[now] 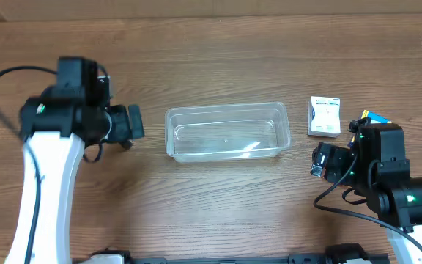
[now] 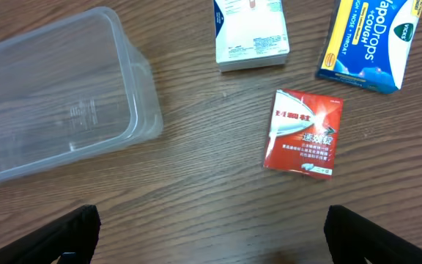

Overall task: Pack container
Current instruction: 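Lower the left gripper onto the dark bottle and grasp it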

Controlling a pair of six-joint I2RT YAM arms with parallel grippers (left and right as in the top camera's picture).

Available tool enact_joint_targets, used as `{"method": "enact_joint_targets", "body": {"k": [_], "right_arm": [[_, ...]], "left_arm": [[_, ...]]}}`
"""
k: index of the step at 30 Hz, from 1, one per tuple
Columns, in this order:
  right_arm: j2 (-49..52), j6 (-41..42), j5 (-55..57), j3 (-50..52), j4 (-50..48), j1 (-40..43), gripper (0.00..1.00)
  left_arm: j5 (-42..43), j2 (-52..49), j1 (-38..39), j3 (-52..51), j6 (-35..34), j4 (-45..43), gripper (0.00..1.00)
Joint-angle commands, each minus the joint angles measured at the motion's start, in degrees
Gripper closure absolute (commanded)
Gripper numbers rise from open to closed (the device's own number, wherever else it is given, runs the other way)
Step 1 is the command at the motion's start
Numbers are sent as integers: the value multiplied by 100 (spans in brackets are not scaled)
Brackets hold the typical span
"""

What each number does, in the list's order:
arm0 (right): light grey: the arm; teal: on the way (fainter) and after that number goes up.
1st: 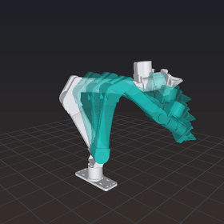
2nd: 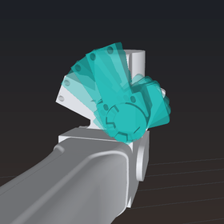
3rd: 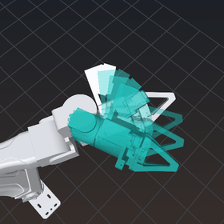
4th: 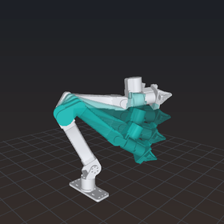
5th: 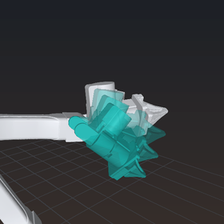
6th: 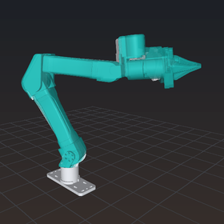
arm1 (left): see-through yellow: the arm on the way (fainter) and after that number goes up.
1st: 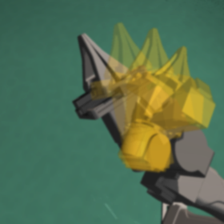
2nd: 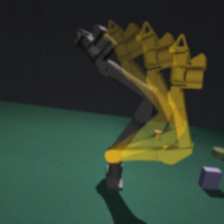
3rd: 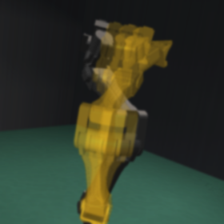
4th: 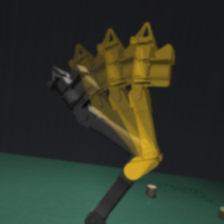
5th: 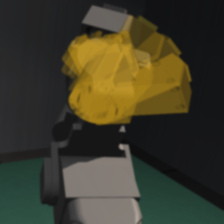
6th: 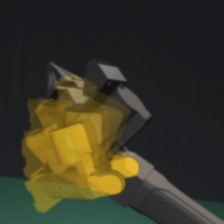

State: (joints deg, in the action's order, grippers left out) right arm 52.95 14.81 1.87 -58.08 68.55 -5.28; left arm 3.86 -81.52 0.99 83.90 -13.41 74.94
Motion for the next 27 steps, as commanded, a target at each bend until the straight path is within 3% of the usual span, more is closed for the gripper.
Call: {"method": "enact_joint_targets", "body": {"k": [1, 12, 19, 27], "right_arm": [[31, 26, 42, -181, -31, 26, 0], [313, 26, 39, -181, -24, 26, 0], [313, 26, 42, -181, -24, 26, 0], [313, 26, 42, -181, -26, 26, 0]], "left_arm": [[-85, -874, -195, 103, -251, -240, 0], [-109, -2830, -501, 103, -483, -820, 0], [-286, -2898, -501, 103, -459, -745, 52], [-575, -2894, -487, 374, -468, -448, 76]]}}
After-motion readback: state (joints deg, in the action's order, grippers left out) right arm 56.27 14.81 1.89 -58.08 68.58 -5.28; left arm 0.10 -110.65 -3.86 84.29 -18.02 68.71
